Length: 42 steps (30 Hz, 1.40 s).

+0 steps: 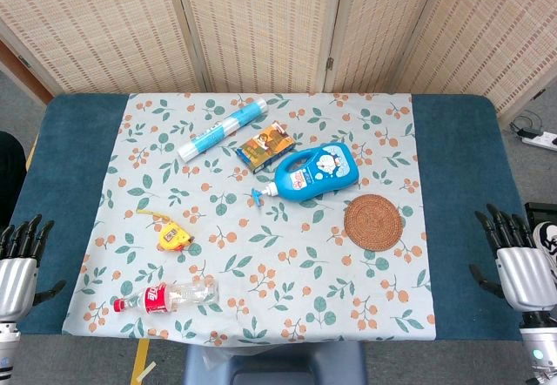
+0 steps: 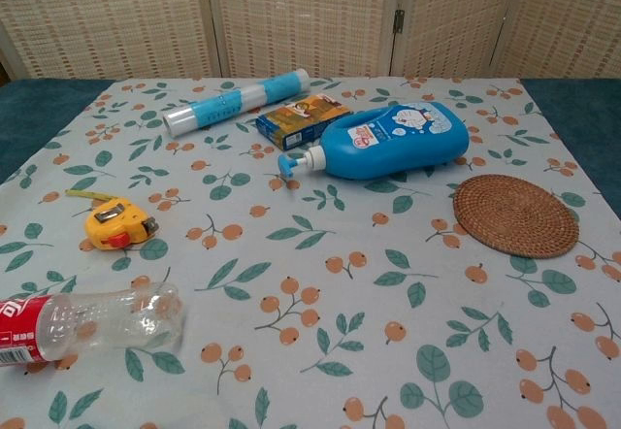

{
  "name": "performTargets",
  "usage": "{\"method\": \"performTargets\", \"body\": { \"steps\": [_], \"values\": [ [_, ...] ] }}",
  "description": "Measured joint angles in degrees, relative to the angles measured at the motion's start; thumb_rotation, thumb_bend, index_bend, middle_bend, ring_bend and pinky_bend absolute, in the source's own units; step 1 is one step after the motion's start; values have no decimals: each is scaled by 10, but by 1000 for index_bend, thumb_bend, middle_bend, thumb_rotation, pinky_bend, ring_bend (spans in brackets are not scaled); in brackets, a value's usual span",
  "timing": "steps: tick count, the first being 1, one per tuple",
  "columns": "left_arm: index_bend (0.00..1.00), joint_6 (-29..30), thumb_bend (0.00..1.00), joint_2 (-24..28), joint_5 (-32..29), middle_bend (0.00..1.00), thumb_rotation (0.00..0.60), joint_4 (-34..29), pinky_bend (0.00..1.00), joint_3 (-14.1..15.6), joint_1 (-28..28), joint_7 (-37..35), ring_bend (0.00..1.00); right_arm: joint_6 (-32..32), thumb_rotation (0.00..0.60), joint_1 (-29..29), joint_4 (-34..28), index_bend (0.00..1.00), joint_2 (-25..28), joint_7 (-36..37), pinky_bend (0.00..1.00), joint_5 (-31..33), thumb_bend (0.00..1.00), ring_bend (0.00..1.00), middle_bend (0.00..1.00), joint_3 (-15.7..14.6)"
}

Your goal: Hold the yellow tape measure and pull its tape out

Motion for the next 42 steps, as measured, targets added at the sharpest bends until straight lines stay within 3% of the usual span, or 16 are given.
{"method": "performTargets", "body": {
  "steps": [23,28,38,42],
  "values": [
    [37,-30,130,5,22,6,600,-4,0,-8,-37,0,6,21,600,-5,3,0,7,13,0,-5,345,3,0,4],
    [105,-78,139,8,35,22,600,5,0,-14,-77,-26,13,26,600,-7,-1,0,14,5,0,-3,346,8,0,8],
    [149,-212,387,-9,57,88,600,54,0,-18,-181,-103,37,30,600,-7,-13,0,22,-11,0,-2,346,6,0,11],
    [161,-272,410,-16,70,101,600,66,0,-12,-227,-124,37,28,600,-8,-15,0,22,-14,0,-1,346,7,0,10]
  ]
}}
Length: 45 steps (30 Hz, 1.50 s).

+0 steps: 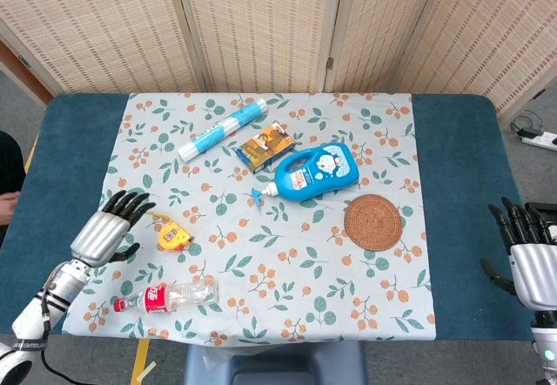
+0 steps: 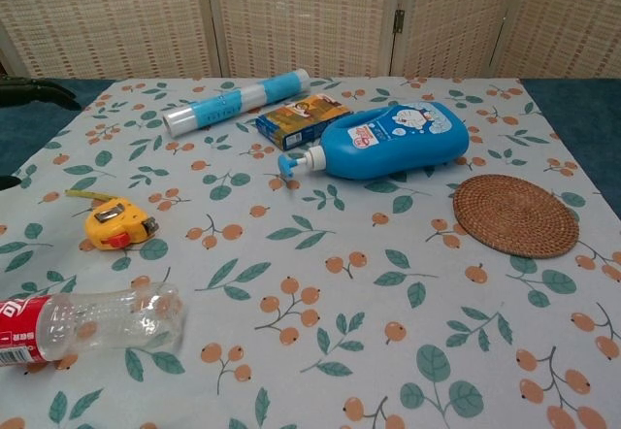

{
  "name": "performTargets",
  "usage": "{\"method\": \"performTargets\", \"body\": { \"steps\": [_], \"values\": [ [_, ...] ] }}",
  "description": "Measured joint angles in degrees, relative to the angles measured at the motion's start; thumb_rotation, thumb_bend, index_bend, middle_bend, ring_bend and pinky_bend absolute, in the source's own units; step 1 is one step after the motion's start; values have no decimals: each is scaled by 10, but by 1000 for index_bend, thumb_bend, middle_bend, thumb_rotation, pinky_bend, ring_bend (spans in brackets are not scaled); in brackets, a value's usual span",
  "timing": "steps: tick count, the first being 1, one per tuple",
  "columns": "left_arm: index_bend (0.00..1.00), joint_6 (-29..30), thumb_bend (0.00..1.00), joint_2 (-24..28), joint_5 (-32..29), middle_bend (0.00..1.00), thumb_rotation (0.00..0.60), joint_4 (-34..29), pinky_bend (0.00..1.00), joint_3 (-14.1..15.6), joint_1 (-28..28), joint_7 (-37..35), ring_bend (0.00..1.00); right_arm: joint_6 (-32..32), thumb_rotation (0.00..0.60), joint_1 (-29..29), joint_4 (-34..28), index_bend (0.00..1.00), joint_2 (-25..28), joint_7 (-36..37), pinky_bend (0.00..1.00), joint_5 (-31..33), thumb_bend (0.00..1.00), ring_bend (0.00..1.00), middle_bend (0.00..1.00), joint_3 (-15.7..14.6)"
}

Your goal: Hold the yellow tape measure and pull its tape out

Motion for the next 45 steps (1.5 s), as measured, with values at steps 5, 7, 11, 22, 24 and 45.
{"method": "performTargets", "body": {
  "steps": [5,7,11,22,24,45],
  "values": [
    [164,-67,411,-17,12,102,600,28,0,8,-55,-4,38,2,600,-3,-3,0,1,0,0,2,346,10,0,-2],
    [165,-90,411,-29,19,102,600,43,0,14,-75,-1,38,2,600,-5,-3,0,1,0,0,3,346,11,0,-3],
    [169,-118,411,-51,30,102,600,68,0,29,-102,5,39,3,600,-8,-3,0,0,1,0,4,345,11,0,-5],
    [186,-159,411,-80,18,106,600,105,0,49,-134,24,40,3,600,-13,0,0,-3,5,0,8,346,12,0,-8],
    [186,-163,411,-83,11,108,600,113,0,51,-137,24,41,2,600,-13,1,0,-4,6,0,9,346,14,0,-8],
    [202,-183,411,-59,-62,151,600,102,0,72,-124,40,82,1,600,-13,5,0,-11,6,0,8,346,14,0,-7]
  ]
}}
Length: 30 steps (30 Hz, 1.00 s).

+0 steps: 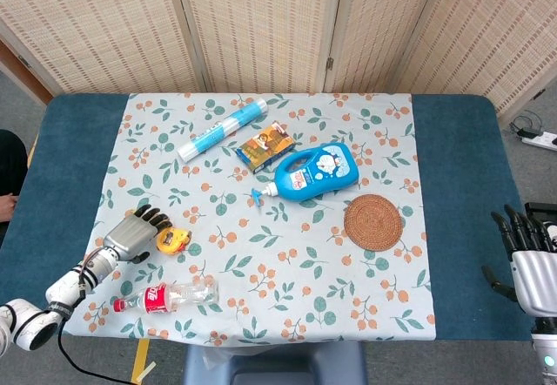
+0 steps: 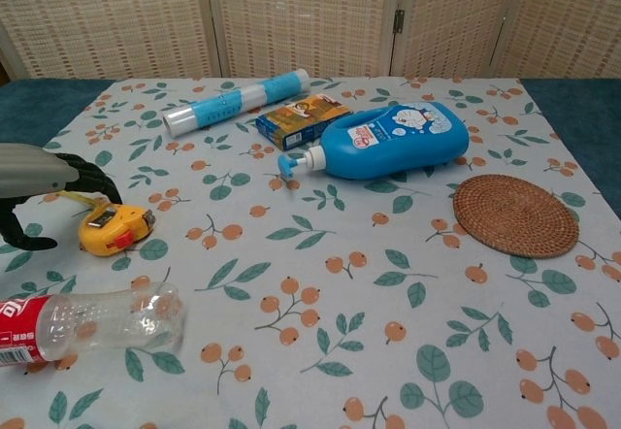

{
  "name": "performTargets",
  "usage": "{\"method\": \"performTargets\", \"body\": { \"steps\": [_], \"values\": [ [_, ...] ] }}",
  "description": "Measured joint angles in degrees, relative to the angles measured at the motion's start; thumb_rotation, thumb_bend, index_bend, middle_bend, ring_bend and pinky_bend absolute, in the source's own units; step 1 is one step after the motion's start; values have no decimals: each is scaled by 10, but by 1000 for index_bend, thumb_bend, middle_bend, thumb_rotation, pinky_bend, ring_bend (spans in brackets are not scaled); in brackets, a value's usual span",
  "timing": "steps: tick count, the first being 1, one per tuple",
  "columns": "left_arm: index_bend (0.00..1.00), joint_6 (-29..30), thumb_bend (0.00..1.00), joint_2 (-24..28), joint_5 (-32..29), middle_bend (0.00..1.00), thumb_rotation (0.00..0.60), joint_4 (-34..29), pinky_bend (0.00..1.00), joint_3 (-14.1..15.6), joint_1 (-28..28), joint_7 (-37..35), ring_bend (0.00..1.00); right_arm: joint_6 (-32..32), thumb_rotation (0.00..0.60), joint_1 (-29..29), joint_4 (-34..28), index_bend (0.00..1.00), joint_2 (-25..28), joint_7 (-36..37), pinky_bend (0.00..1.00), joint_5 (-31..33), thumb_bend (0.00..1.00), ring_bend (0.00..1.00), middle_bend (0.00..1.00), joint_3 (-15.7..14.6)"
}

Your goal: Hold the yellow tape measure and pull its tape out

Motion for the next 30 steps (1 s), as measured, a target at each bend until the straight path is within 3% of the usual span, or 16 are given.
{"method": "performTargets", "body": {
  "steps": [12,30],
  "values": [
    [155,12,370,-24,-24,151,600,-2,0,-5,5,29,90,-1,600,-3,9,0,-1,11,0,4,346,16,0,0],
    [244,59,287,-64,-20,230,600,29,1,-5,19,27,204,-12,600,0,10,0,-1,10,0,10,346,16,0,0]
  ]
}}
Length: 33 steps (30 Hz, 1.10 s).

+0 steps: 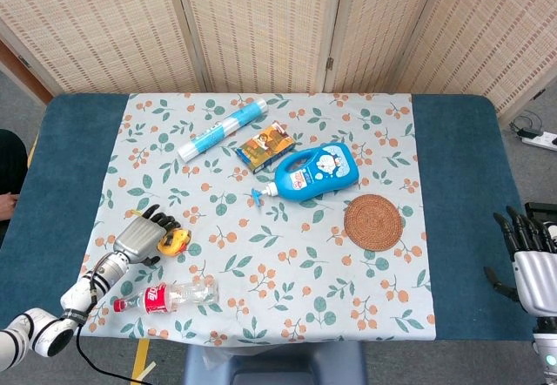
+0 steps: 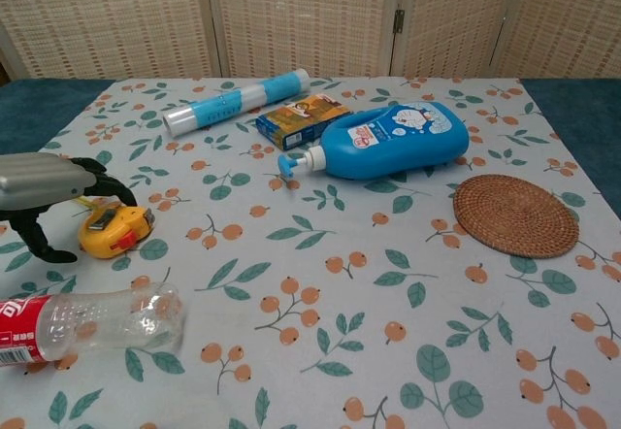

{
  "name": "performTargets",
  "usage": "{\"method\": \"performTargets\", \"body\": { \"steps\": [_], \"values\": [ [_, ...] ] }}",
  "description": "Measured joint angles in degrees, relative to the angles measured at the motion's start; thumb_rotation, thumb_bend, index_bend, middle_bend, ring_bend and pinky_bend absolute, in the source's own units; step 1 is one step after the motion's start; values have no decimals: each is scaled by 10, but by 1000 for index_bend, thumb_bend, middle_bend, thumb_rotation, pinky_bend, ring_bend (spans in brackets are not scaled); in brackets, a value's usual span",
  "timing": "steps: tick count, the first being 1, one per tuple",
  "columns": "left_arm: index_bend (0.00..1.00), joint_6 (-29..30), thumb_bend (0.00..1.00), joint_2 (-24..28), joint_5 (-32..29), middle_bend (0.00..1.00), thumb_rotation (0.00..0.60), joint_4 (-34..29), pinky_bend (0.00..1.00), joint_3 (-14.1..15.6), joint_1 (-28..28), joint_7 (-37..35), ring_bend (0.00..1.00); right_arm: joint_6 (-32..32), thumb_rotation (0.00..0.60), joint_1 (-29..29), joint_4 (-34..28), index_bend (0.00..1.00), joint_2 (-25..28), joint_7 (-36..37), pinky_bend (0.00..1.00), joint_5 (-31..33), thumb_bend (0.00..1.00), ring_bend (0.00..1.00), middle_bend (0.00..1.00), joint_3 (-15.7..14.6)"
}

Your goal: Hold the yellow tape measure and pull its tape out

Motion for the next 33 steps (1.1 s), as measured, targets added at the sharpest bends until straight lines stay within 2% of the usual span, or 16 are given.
{"method": "performTargets", "body": {
  "steps": [21,30,33],
  "values": [
    [322,52,255,-31,-6,325,600,12,70,-12,21,6,292,-3,600,0,-7,0,2,-8,0,2,345,17,1,-1],
    [327,53,255,-39,-23,333,600,10,70,-20,24,21,297,-3,600,-1,-6,0,2,-6,0,3,345,20,1,-1],
    [361,51,257,-43,-27,363,600,11,78,-22,25,23,321,-3,600,-1,-5,0,1,-5,0,3,346,23,2,-2]
  ]
}}
